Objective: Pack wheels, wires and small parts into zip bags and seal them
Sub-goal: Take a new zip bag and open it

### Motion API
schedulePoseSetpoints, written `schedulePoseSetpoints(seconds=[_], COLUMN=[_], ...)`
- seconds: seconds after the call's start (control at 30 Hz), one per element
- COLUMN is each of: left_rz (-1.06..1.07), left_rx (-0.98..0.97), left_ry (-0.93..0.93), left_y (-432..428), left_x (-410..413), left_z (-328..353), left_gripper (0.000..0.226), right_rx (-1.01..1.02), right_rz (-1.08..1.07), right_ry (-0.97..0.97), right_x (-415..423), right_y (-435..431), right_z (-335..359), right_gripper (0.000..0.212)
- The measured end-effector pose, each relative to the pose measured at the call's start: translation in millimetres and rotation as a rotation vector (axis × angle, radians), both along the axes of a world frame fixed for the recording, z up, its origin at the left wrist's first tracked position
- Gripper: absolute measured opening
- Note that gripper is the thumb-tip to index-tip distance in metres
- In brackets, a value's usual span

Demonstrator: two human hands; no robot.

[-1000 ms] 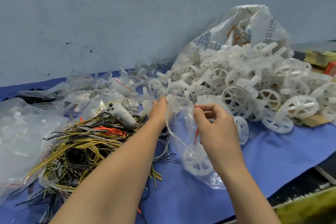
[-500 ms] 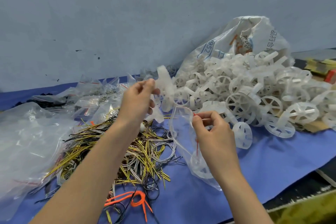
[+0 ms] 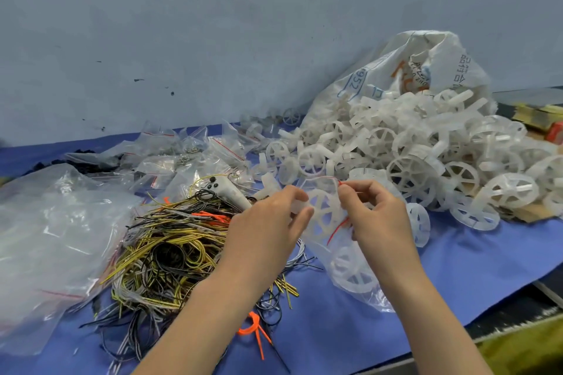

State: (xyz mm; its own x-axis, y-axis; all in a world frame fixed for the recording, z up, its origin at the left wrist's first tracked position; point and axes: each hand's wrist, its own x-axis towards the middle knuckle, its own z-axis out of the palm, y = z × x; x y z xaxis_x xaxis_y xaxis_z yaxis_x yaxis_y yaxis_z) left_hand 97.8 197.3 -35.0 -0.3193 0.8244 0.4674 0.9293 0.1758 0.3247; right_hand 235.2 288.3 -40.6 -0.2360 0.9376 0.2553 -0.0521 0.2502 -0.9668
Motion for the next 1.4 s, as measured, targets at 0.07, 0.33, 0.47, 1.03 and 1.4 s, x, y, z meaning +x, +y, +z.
schedulePoseSetpoints(seconds=[0.07, 0.33, 0.47, 1.03, 1.4], left_rz=[-0.013, -0.315, -0.182, 0.258, -0.066], left_rx=[-0.001, 0.066, 0.352, -0.038, 0.555], left_ry=[0.015, -0.433, -0.843, -1.132, -0.7], left_y=[5, 17, 21, 131, 2], left_x=[4, 13, -11, -34, -3], left_z=[1, 15, 26, -9, 56], left_gripper=[0.024, 0.028, 0.019, 0.006, 0.015], right_rx=[0.038, 0.168, 0.162, 0.113, 0.151], right_rz=[0.012, 0.007, 0.024, 0.03, 0.012], right_ry=[-0.007, -0.07, -0.048, 0.003, -0.061], right_x=[0, 7, 10, 16, 3], right_y=[-2, -4, 1, 14, 0], right_z=[1, 7, 10, 8, 4], right_gripper=[0.009, 0.008, 0.01, 0.01, 0.011])
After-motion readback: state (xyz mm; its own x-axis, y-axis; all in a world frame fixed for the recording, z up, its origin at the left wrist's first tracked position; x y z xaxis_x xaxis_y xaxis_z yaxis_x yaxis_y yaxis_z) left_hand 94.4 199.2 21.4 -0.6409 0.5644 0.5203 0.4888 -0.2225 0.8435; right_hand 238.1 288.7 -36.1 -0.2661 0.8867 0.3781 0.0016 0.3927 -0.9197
